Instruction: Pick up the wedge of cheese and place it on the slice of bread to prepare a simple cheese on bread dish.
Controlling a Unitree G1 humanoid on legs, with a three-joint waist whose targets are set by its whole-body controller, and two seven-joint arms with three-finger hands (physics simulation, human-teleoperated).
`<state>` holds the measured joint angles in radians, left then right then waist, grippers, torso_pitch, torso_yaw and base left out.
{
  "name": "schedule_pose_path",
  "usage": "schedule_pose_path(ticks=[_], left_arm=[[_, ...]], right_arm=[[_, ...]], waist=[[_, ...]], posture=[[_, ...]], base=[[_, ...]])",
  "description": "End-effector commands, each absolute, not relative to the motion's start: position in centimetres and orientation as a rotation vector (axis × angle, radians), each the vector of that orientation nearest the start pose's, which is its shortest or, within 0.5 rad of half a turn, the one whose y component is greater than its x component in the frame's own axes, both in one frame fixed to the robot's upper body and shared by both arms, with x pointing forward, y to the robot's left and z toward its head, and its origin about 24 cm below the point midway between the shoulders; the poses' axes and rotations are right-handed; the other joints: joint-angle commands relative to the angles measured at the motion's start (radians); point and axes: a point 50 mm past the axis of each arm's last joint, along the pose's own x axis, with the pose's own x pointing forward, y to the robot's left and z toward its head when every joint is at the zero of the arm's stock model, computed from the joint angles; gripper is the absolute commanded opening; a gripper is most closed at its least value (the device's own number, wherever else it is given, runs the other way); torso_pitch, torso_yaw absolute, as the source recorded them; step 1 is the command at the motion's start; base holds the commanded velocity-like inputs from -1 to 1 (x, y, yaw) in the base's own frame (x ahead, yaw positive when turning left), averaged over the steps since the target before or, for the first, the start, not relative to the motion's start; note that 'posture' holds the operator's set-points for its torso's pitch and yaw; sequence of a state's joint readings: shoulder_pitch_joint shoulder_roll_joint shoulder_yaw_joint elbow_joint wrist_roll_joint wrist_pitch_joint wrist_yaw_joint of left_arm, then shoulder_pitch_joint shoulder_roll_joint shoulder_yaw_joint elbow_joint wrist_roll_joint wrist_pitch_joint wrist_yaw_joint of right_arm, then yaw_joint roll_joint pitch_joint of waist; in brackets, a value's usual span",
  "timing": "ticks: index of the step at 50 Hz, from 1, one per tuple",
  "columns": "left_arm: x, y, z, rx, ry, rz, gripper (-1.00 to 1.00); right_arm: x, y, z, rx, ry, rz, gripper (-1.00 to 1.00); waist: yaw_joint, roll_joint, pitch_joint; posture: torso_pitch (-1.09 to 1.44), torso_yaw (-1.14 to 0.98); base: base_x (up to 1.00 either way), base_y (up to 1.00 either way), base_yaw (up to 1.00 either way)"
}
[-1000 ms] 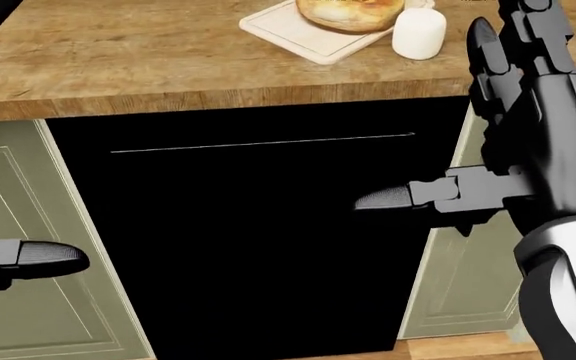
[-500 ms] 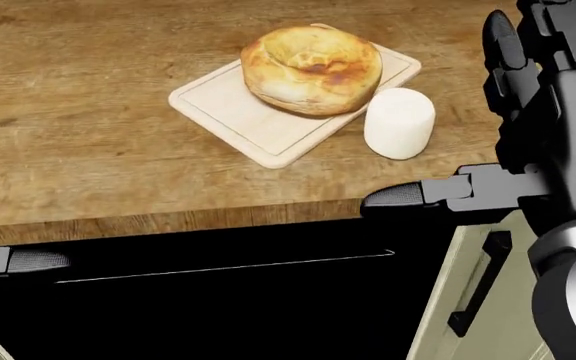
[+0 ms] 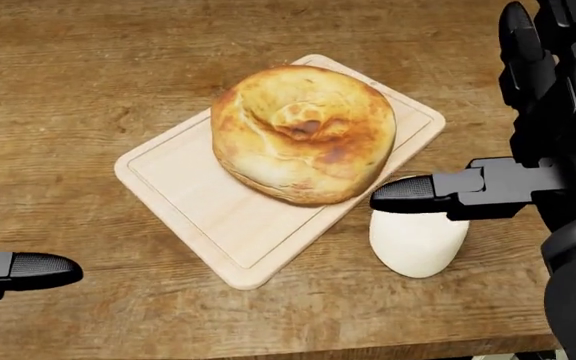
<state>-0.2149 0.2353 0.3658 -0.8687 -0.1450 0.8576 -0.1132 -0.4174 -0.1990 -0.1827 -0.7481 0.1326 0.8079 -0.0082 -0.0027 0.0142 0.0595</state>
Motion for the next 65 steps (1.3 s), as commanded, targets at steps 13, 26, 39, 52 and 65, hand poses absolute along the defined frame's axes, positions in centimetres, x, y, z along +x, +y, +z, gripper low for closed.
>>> schedule_pose_path(ticks=[13,26,39,52,65], left_arm=[[21.8,21.3,22.2,0.153,-0.332,0.110,1.00],[22.0,21.1,22.0,0.156,-0.324,0.099,1.00],[22.4,21.0,21.8,0.161,-0.321,0.095,1.00],[22.5,21.0,21.5,0.163,-0.317,0.094,1.00],[22.4,20.9,21.6,0.171,-0.317,0.093,1.00]], right_arm=[[21.4,-18.5,26.3,-0.178,-0.453,-0.066,1.00],[20.2,-19.8,26.7,-0.355,-0.369,-0.052,1.00],[20.1,-19.3,24.4,-0.472,-0.284,-0.014,1.00],[20.0,-18.5,22.7,-0.542,-0.229,0.032,1.00],[21.8,-17.5,23.2,-0.588,-0.232,0.058,1.00]], waist=[[0.011,-0.016,-0.052],[0.012,-0.026,-0.039],[0.013,-0.035,-0.031],[0.007,-0.026,-0.034],[0.001,-0.005,-0.045]], posture=[[0.00,0.00],[0.00,0.00],[0.00,0.00],[0.00,0.00],[0.00,0.00]], base=[[0.00,0.00,0.00],[0.00,0.00,0.00],[0.00,0.00,0.00],[0.00,0.00,0.00],[0.00,0.00,0.00]])
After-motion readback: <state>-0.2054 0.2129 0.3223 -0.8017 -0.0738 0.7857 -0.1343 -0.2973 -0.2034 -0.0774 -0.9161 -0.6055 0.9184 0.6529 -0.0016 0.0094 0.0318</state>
